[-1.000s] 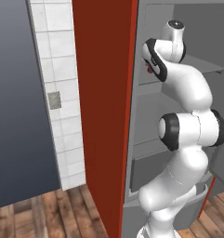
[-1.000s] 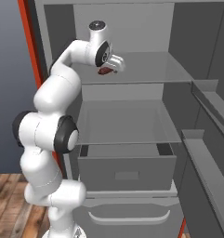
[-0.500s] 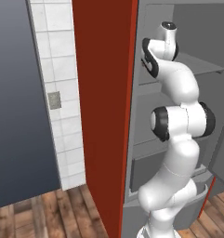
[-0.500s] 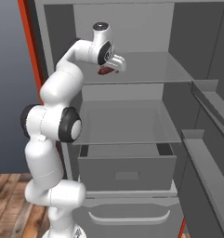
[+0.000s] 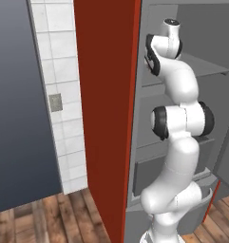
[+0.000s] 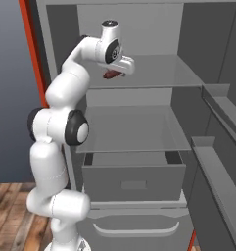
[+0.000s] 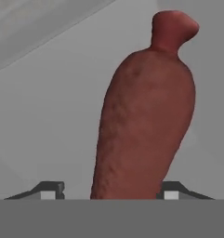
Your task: Move the hot dog bun to the plate on the dining table and place the condiment next to that plate. Then navigate to the fridge and take the sausage and place it on the plate as well.
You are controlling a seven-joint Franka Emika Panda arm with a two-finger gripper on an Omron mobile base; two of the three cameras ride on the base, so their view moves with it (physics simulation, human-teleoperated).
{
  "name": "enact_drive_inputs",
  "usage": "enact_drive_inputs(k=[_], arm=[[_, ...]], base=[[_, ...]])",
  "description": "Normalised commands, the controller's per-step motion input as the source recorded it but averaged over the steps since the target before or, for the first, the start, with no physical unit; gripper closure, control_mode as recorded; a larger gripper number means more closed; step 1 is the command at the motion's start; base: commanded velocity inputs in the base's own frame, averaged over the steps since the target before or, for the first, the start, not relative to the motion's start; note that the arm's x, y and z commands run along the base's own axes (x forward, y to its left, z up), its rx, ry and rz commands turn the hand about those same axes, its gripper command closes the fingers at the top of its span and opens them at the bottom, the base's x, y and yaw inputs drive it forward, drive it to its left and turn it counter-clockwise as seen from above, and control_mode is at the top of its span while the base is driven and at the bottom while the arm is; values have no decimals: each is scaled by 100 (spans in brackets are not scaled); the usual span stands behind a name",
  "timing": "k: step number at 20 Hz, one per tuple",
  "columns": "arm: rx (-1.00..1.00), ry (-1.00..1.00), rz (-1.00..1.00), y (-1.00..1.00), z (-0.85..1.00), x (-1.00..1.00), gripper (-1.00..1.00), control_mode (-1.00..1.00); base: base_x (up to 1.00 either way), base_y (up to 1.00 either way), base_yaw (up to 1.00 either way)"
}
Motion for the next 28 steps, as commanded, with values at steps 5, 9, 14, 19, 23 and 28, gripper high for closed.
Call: enact_drive_inputs(k=[5,9,14,19,23,28], arm=[[0,5,1,-9,-37,-12,100,-100],[0,-2,1,-33,0,-61,100,-100],[0,-6,4,-31,1,-83,100,-100],[0,-25,3,-4,0,-100,100,-100],[-3,-40,6,0,0,-100,100,-100],[-2,-32,7,0,3,-100,100,-100]], base=[[0,0,0],[0,0,0],[0,0,0],[0,0,0],[0,0,0],[0,0,0]])
